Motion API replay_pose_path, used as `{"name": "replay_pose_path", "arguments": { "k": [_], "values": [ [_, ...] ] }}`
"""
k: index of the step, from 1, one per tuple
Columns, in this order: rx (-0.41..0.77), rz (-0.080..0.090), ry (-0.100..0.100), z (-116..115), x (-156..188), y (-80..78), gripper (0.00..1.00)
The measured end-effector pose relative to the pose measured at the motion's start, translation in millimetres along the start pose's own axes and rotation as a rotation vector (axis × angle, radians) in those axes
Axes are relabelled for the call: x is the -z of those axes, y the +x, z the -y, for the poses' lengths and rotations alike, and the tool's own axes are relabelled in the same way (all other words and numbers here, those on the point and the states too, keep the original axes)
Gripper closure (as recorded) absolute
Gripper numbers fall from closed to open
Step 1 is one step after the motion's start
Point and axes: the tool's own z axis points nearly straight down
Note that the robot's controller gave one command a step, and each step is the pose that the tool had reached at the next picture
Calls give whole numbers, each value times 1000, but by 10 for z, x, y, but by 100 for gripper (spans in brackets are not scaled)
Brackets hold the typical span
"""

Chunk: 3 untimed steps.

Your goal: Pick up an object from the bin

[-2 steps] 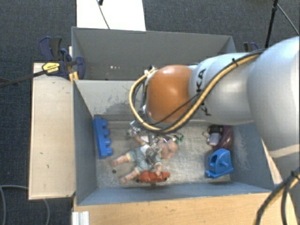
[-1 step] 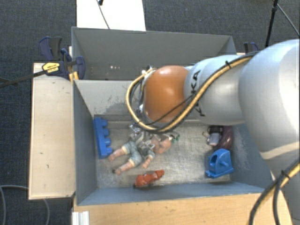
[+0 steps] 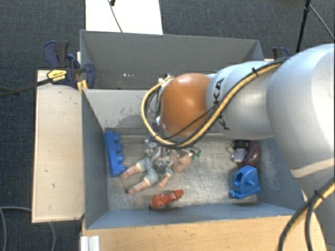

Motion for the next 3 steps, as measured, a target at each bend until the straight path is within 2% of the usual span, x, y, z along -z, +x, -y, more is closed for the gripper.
{"name": "replay_pose_path", "arguments": {
  "k": [1,3],
  "values": [
    [-1,-2,0,1,44,-5,100],
    [-4,-18,-4,-11,330,36,100]
  ]
}}
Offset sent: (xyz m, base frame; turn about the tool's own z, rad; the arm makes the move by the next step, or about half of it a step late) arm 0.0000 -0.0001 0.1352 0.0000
